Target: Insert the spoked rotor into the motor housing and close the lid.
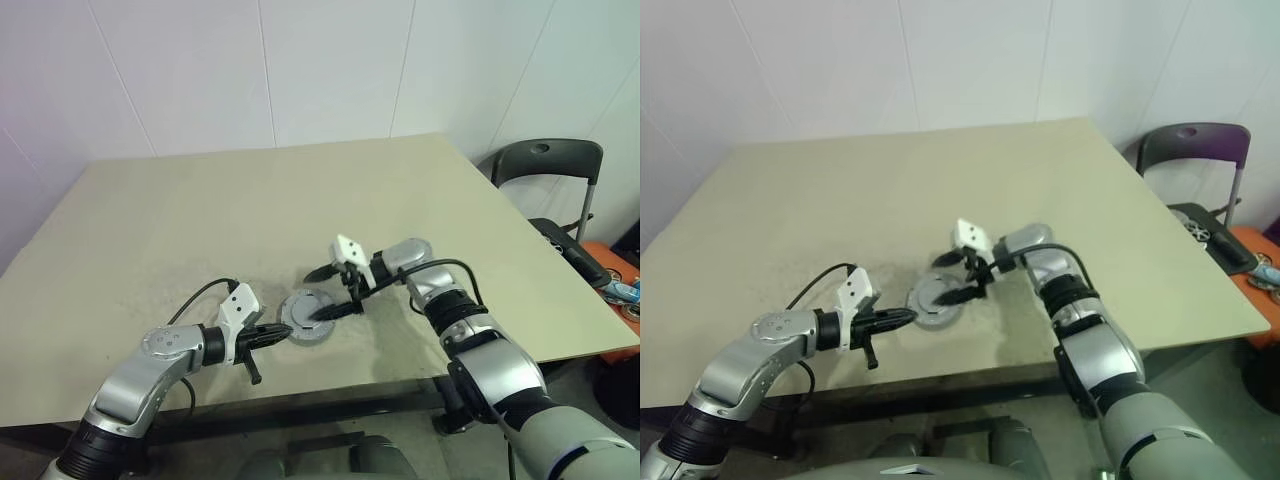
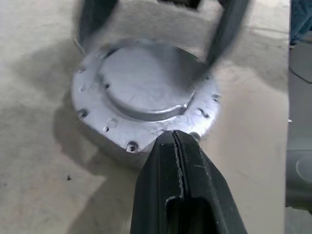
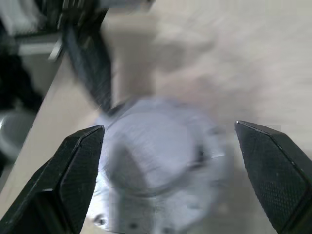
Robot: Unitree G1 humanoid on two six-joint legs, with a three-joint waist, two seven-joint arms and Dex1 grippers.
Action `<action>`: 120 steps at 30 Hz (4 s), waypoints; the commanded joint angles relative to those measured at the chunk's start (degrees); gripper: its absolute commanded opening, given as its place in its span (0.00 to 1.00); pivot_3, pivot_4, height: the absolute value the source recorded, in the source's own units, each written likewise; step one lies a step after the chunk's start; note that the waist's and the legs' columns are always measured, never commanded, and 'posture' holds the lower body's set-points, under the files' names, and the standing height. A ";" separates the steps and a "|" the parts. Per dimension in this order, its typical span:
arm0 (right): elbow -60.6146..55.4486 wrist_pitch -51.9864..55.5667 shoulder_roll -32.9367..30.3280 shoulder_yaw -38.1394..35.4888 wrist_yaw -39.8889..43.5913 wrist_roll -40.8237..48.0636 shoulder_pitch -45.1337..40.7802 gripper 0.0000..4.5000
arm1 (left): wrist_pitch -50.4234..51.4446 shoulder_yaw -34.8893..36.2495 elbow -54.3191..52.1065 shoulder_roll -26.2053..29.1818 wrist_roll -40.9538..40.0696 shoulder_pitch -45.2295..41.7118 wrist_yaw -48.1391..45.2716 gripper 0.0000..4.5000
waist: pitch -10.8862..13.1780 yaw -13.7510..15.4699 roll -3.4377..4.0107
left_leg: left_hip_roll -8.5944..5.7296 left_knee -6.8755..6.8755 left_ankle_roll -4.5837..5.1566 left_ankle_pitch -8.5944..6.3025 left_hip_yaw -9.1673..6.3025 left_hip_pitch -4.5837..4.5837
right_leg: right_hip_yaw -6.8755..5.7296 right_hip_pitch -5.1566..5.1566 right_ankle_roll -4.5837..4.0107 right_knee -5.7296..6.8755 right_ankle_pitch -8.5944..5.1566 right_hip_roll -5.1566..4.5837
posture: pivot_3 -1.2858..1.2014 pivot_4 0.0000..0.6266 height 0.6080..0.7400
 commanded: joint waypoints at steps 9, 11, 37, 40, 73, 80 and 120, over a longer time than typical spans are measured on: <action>-13.16 40.18 -8.47 -7.33 -12.82 6.48 -1.32 0.99 | -0.20 -0.95 0.49 0.43 1.06 0.00 -0.42 0.00 | 0.00 0.34 0.00 | -0.01 -0.02 0.00 0.00 0.01 -0.05 | 0.00 -0.01 0.00 -0.07 -0.01 -0.05 | 0.52 0.00 1.00; -11.46 52.65 -9.45 -7.21 -14.21 7.82 -3.61 0.99 | -0.33 -0.99 0.69 0.48 1.20 -0.01 -0.47 0.00 | 0.00 0.38 0.00 | -0.01 -0.02 0.00 0.00 0.02 -0.04 | 0.01 -0.02 -0.03 -0.06 -0.02 -0.05 | 0.52 0.00 1.00; -10.26 87.28 -1.71 -20.49 -32.92 22.89 1.99 0.99 | 0.07 -0.85 -0.22 1.58 0.82 0.58 -0.57 0.00 | -0.01 -0.07 0.01 | -0.01 -0.04 0.01 0.00 0.07 -0.08 | 0.01 -0.03 0.03 -0.11 -0.02 0.01 | 0.52 0.00 1.00; -11.95 88.55 0.02 -21.79 -34.94 24.06 2.55 0.99 | 0.22 -0.69 -0.31 1.72 0.73 0.55 -0.57 0.00 | -0.01 -0.04 0.01 | -0.01 -0.05 0.01 -0.01 0.05 -0.08 | 0.01 -0.05 0.02 -0.11 -0.02 0.02 | 0.52 0.00 1.00; -12.09 89.05 1.54 -27.07 -45.47 39.19 2.01 0.26 | 5.83 10.35 -5.15 -3.09 -10.38 3.58 3.07 0.00 | 0.03 -0.14 0.02 | 0.02 -0.12 0.01 -0.01 0.07 -0.23 | 0.01 -0.21 0.05 -0.17 -0.04 0.02 | 0.52 0.00 1.00; -11.44 89.05 0.89 -28.39 -46.63 40.72 0.47 0.26 | 14.42 26.44 -6.52 -9.96 -28.62 5.45 12.32 0.00 | 0.05 -0.04 -0.01 | 0.02 -0.07 0.01 -0.01 0.01 -0.46 | -0.04 -0.37 0.05 -0.19 -0.02 -0.01 | 0.52 0.00 1.00; -14.96 89.05 -2.03 -24.46 -51.65 62.73 -5.74 0.26 | 17.83 29.03 1.05 -17.84 -62.29 9.63 21.66 1.00 | 0.05 0.08 -0.01 | -0.01 -0.03 0.03 -0.01 0.06 -1.00 | -0.02 -0.84 0.00 -0.29 -0.01 0.01 | 0.52 0.00 1.00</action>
